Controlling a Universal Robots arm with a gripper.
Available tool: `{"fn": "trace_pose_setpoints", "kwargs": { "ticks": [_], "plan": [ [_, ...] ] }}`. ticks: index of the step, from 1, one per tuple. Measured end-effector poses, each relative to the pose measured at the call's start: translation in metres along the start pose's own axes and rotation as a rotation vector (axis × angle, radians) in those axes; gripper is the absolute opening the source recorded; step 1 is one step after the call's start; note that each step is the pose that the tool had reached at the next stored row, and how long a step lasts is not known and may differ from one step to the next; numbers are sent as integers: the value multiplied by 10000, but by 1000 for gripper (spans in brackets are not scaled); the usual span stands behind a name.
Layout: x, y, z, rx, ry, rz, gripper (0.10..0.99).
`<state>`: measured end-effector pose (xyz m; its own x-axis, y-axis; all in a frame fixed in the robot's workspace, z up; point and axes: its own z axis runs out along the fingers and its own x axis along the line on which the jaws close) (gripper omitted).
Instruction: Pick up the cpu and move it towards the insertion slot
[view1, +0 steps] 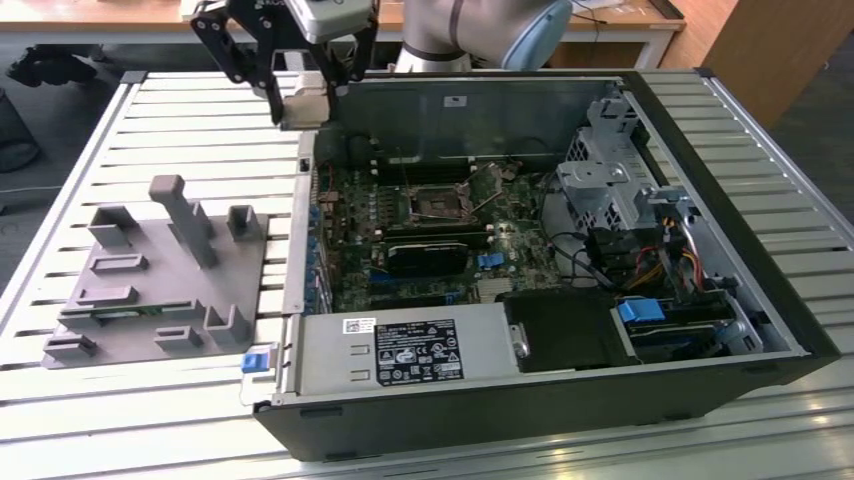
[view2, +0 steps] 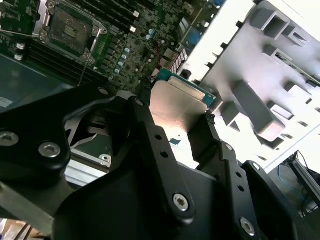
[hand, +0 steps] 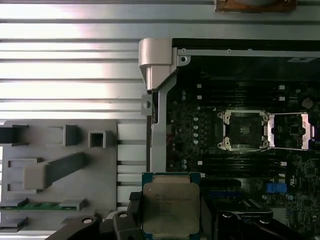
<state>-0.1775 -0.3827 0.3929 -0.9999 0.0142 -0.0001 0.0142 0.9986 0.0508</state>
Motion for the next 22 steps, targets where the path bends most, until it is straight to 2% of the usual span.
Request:
{"fn": "trace_pose_setpoints", "kwargs": {
  "ticks": [22],
  "plan": [
    [-283, 101, 6, -1, 0, 0, 545]
  ]
}}
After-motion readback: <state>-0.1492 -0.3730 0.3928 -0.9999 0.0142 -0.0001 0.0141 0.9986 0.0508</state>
